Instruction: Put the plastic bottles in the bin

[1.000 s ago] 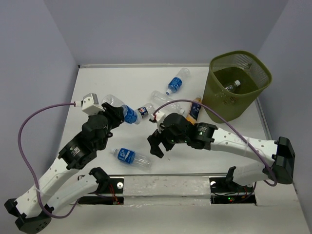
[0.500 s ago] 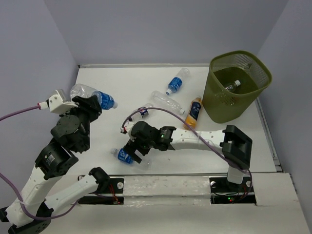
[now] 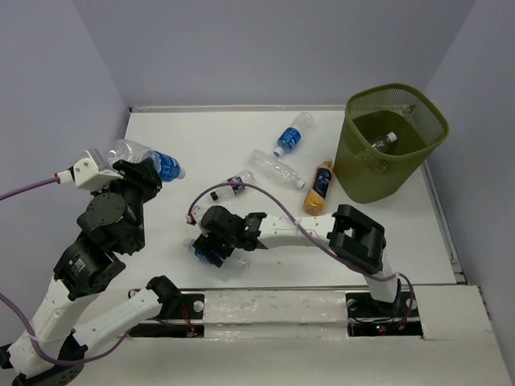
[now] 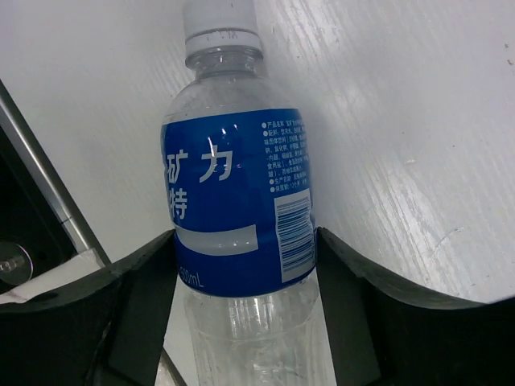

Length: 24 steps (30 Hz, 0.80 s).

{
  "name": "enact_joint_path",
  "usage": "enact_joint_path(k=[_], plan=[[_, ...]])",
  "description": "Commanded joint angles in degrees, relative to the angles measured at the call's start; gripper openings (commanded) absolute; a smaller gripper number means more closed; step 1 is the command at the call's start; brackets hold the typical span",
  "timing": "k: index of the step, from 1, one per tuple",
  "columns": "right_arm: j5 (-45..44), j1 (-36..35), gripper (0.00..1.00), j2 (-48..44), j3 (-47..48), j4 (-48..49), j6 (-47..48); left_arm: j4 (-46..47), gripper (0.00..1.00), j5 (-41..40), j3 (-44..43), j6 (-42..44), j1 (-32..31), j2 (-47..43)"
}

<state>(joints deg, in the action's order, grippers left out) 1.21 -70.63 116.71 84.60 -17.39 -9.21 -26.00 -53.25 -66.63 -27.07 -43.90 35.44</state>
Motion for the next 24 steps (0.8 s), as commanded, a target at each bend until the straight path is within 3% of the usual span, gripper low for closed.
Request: enact_joint_path(k=[1, 2, 4, 8, 16, 19, 24], plan=[[-3.49, -0.56, 0.65, -1.65, 1.54, 4.29, -1.25, 2.44, 0.25, -0.19, -0.25, 0.26, -0.05, 0.15], [-5.41, -0.56, 0.55, -2.53, 0.93, 4.38, -1.51, 2.44, 0.25, -0.01, -0.25, 0.18, -0.05, 0.15], [-7.88, -0.56, 0.49, -7.44, -1.79, 4.64, -2.04, 2.36, 0.25, 0.43, -0.43, 0.09, -0.05, 0.15], [-14.64, 2.42, 0.44, -19.38, -7.51, 4.29, -2.65, 2.79, 0.25, 1.4, -1.83, 0.44, -0.05, 0.24], [-21.07, 19.11, 0.4, -43.39, -10.95, -1.68, -0.46, 6.04, 0.25, 7.98, -7.19, 1.84, -0.05, 1.64], [-24.32, 27.01, 0.37, -48.41, -8.23, -2.3, 2.35, 7.71, 0.24, 11.67, -8.78, 1.85, -0.05, 4.8], [-19.96, 49.91, 0.34, -48.42, -0.16, -1.6, 1.75, 11.58, 0.24, 20.18, -11.23, 1.14, -0.05, 11.65]])
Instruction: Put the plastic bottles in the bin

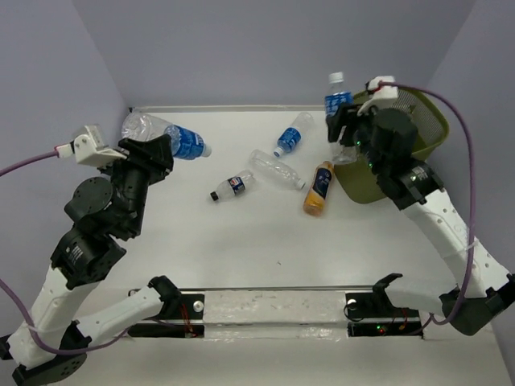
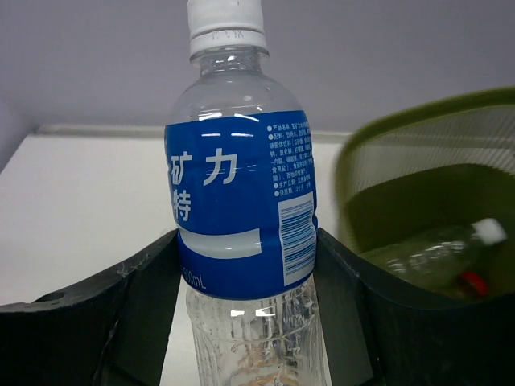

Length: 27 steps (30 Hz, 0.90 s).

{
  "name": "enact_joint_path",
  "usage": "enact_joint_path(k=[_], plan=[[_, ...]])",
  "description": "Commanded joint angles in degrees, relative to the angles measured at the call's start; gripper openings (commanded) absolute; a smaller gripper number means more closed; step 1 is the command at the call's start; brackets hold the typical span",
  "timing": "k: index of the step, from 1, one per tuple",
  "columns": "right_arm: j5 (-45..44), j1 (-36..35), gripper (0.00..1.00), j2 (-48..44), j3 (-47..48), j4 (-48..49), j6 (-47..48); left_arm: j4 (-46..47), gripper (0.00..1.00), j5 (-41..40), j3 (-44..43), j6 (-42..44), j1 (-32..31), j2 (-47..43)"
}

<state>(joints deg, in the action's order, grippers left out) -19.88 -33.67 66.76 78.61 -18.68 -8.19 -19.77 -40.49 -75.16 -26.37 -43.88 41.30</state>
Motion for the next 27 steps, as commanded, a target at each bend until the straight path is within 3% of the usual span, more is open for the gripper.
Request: enact_joint_path(k=[1, 3, 8, 10, 13, 14, 24, 25, 26, 27], plan=[[1.68, 15.54, 0.34, 1.79, 6.64, 0.39, 0.37, 6.49, 0.24, 8.4, -3.06, 0.27, -0.07, 6.85], [3.26, 22.21, 0.34, 2.84, 8.31, 1.19, -1.12, 8.42, 0.24, 11.03, -4.2, 0.09, -0.07, 9.4], [3.87, 29.09, 0.35, 5.3, 9.46, 4.08, -3.76, 12.12, 0.24, 16.31, -6.4, -0.7, -0.16, 15.11], [3.27, 30.41, 0.39, 6.01, 9.28, 4.7, -4.21, 13.61, 0.24, 17.72, -7.98, -1.22, -0.16, 16.88], [3.36, 31.56, 0.92, 7.5, 9.54, 3.57, -4.64, 16.25, 0.24, 20.44, -10.01, -2.54, -0.16, 20.39], [4.05, 31.56, 0.99, 7.33, 9.98, 1.65, -5.34, 17.12, 0.24, 22.02, -10.27, -3.42, -0.16, 21.88], [19.26, 31.56, 0.98, -9.09, 6.74, -2.77, -13.25, 30.13, 0.24, 26.34, -17.83, -6.67, -3.93, 36.56], [19.44, 31.56, 0.93, -12.85, 4.91, -2.77, -13.69, 31.79, 0.24, 26.34, -19.66, -6.68, -4.37, 37.96], [21.27, 31.56, 0.79, -14.71, 3.84, -2.77, -14.22, 32.77, 0.24, 26.25, -20.55, -6.85, -4.81, 39.11], [23.03, 31.56, 0.7, -16.3, 3.05, -2.77, -14.75, 34.69, 0.24, 26.34, -22.12, -7.11, -5.68, 41.73]])
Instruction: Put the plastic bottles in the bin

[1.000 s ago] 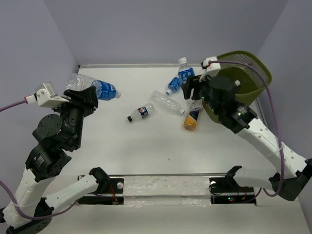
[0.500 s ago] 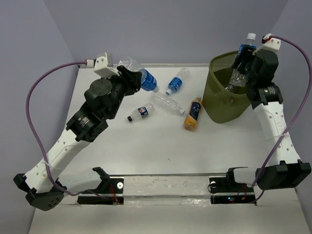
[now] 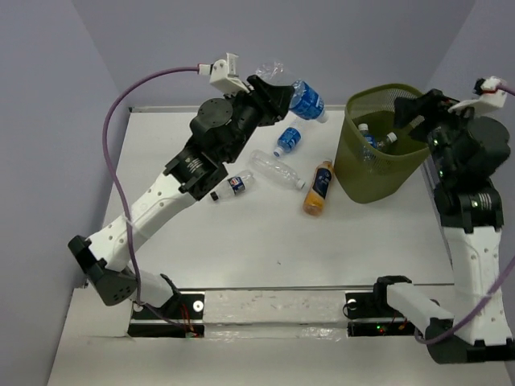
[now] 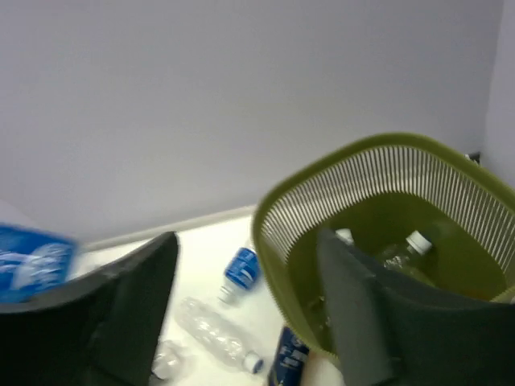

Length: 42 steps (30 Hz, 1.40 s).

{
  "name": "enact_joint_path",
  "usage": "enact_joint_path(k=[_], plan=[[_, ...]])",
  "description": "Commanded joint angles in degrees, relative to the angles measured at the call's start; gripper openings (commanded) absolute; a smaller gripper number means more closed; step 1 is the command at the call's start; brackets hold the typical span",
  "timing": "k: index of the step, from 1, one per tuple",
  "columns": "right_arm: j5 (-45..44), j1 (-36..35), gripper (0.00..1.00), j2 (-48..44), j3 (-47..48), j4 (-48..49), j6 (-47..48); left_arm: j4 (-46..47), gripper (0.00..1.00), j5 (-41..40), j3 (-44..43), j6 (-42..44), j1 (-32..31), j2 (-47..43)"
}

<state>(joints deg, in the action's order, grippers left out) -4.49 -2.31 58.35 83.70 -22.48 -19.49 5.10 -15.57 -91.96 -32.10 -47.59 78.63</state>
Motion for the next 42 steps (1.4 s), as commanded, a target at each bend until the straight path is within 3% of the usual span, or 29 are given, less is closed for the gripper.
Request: enact_joint_path(k=[1, 2, 9, 16, 19, 20, 22, 23, 24, 25, 27, 28, 29, 33, 36, 37, 38, 40, 41, 42], plan=[[8.26, 0.2, 0.5, -9.46, -2.83, 1.03, -3.98, 11.06, 0.24, 1.34, -5.94, -2.0, -2.5, 5.82], [9.14, 0.2, 0.02, -12.26, -4.41, 0.95, -4.5, 12.46, 0.24, 1.25, -6.56, -2.09, -3.03, 6.96], [14.07, 0.2, 0.0, -19.93, -8.55, 0.33, -6.88, 18.19, 0.24, -0.25, -20.78, -1.3, -8.48, 25.12], [17.06, 0.2, 0.0, -22.57, -9.26, -1.51, -6.44, 8.54, 0.28, -0.95, -50.29, 0.72, -11.29, 46.24], [17.41, 0.2, 0.0, -23.45, -8.65, -2.04, -5.92, 8.52, 0.55, -1.56, -50.95, 1.5, -11.29, 49.15], [17.41, 0.2, 0.0, -23.54, -8.47, -2.56, -5.74, 8.78, 0.77, -1.48, -50.51, 1.68, -11.29, 49.25], [17.41, 0.2, 0.0, -23.63, -8.2, -3.01, -5.3, 8.87, 0.92, -1.13, -49.9, 2.56, -11.38, 49.08], [17.32, 0.2, 0.02, -23.63, -8.2, -3.18, -5.13, 8.96, 0.96, -1.04, -49.98, 3.26, -11.29, 48.99], [17.58, 0.2, 0.18, -23.72, -8.03, -3.45, -4.95, 8.78, 0.99, -0.69, -50.33, 4.83, -11.21, 48.2], [18.02, 0.2, 0.18, -23.72, -8.03, -3.62, -4.95, 8.52, 0.99, -0.51, -50.68, 4.85, -11.12, 47.67], [20.82, 0.2, 0.49, -23.02, -7.5, -4.06, -4.86, 6.78, 0.99, 0.19, -51.64, 8.61, -10.68, 45.23], [22.23, 0.2, 0.49, -22.58, -7.15, -4.41, -4.95, 5.63, 0.99, 0.02, -51.65, 10.2, -10.5, 43.9], [23.81, 0.2, 0.58, -22.14, -6.97, -4.59, -5.21, 4.49, 0.99, -0.16, -51.13, 11.69, -10.24, 42.41], [29.97, 0.2, 0.75, -20.21, -8.46, -4.42, -6.79, 0.44, 0.99, -4.18, -37.45, 20.92, -9.19, 25.94], [36.45, 0.2, 0.82, -18.28, -14.59, 1.61, -12.04, -1.32, 0.99, -9.29, -12.12, 22.17, -8.14, 11.75], [37.96, 0.2, 0.82, -17.66, -16.19, 3.3, -13.46, -2.02, 0.99, -11.21, -7.4, 21.47, -7.69, 5.46], [39.02, -0.33, 0.83, -17.04, -17.51, 4.62, -14.78, -2.98, 0.99, -11.23, -2.39, 20.42, -7.25, 5.39], [37.46, -5.21, 0.85, -15.47, -20.05, 7.17, -15.41, -7.19, 0.99, -13.34, 9.71, 17.87, -5.33, -4.84], [34.75, -8.3, 0.86, -15.02, -20.59, 7.19, -14.89, -9.21, 0.99, -14.13, 13.18, 17.08, -5.32, -4.89], [27.42, -12.07, 0.86, -14.32, -20.86, 7.19, -13.31, -13.58, 0.99, -16.05, 18.69, 14.81, -3.05, -8.46]])
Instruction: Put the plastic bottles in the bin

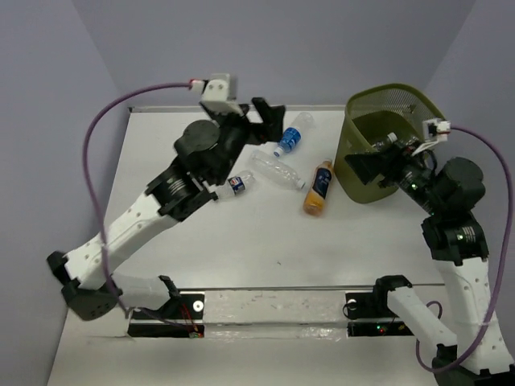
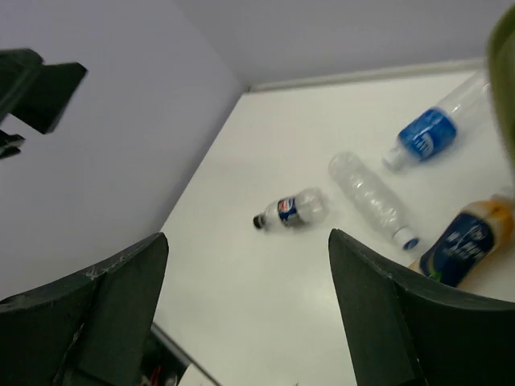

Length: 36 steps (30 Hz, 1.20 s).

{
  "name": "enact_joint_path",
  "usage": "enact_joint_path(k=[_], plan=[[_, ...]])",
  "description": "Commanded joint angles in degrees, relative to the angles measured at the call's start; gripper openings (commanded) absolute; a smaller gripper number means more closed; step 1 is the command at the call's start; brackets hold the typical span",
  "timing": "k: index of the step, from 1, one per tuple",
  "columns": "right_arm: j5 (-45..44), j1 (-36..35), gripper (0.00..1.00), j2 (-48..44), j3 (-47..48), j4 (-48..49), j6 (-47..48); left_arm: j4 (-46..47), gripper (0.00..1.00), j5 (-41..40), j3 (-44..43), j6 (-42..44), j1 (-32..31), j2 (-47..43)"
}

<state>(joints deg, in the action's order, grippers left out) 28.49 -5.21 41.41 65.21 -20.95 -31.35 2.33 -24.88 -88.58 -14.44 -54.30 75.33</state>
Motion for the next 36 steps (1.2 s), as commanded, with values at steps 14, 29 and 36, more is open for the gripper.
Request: enact_joint_path(k=[14, 29, 36], plan=[[-58.71, -36.8, 1.0, 17.65, -18.35, 17.07, -0.98, -18.68, 0.99, 0.89, 31.01, 4.94, 16.25, -4.41], [-72.44, -36.8, 1.0, 36.98, -18.54, 17.7, -6.53, -17.18, 0.99, 6.68, 23.19, 11.8, 20.82, 15.36], [-70.86, -33.38, 1.0, 42.7, -18.01, 18.14, -8.37, -16.74, 0.99, 12.31, 21.69, 12.06, 23.45, 18.71]])
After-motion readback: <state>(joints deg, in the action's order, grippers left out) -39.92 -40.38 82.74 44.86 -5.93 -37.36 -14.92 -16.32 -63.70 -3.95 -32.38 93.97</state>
